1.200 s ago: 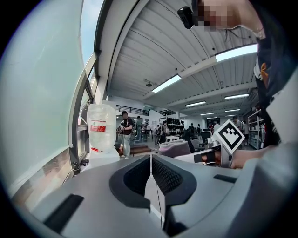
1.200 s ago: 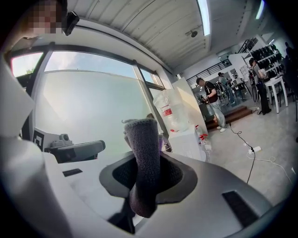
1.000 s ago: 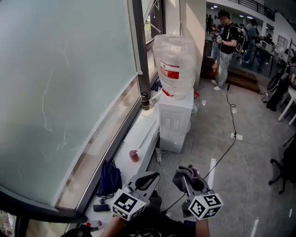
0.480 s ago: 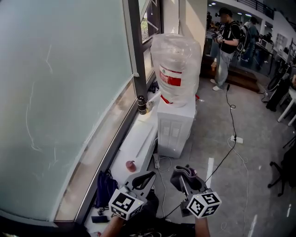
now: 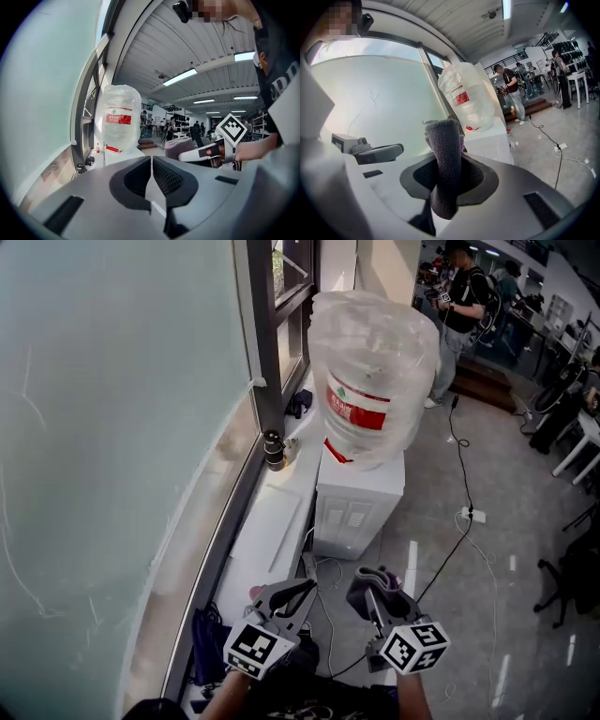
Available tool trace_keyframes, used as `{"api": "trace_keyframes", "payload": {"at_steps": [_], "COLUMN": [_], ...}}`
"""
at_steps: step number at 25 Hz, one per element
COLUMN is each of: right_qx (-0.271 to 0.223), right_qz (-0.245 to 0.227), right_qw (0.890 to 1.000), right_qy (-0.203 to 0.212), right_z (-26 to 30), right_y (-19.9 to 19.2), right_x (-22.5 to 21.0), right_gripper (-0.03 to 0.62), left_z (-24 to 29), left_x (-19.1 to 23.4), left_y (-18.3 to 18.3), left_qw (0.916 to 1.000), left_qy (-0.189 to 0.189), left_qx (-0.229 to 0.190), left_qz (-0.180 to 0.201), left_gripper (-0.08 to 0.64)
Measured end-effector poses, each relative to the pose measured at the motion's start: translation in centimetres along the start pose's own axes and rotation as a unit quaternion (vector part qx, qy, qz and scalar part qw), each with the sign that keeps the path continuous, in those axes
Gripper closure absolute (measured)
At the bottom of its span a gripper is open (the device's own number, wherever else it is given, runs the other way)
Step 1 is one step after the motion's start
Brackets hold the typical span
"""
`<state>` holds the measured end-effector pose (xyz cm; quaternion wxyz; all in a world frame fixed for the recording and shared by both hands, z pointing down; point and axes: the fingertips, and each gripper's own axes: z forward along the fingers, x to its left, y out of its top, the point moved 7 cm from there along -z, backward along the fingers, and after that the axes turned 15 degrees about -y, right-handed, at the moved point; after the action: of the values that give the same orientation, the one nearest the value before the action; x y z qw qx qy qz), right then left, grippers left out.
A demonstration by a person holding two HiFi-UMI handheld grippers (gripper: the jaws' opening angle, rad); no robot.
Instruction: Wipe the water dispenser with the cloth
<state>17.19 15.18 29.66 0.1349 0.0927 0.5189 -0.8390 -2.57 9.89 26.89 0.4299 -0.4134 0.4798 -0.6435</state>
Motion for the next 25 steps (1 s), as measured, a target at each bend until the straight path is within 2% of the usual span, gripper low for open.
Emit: {"api": "trace_keyframes", "payload": {"at_steps": [6,10,13,19,25], "right_qx": [-0.005,-0.005,-0.009,-0.014,-0.019], "right_qz": [-0.005,-0.016,-0.035,-0.076,-0.139], "right_qw": [1.000,0.999,0.999,0.996,0.988], "right_qy": [-0.028,-0.039,-0.041,-0.044,-0.064], "right_z": [5.2,7.5,9.1,13.1,18.9], "right_y": [1.4,2.9,3.9,5.8,6.5], "right_x": [1.4,1.5,1.6,1.1,0.3], "right_gripper": [0.488,0.488,0.488,0.488,0.488], "left_z": [0.7,1.7,2.2,2.8,3.2], "left_x": [5.4,6.8,7.1,7.4,8.5], "left_y": [-0.7,-0.1,-0.2,-1.0,-1.9], "left_qw": [0.9995,0.9982,0.9979,0.9985,0.9997], "left_qy": [-0.030,-0.053,-0.059,-0.053,-0.022], "left_qx": [0.011,0.014,0.010,0.008,0.001], "left_qz": [0.006,0.025,0.024,0.010,-0.010], "left_gripper": [0.537,0.537,0.537,0.537,0.537]}}
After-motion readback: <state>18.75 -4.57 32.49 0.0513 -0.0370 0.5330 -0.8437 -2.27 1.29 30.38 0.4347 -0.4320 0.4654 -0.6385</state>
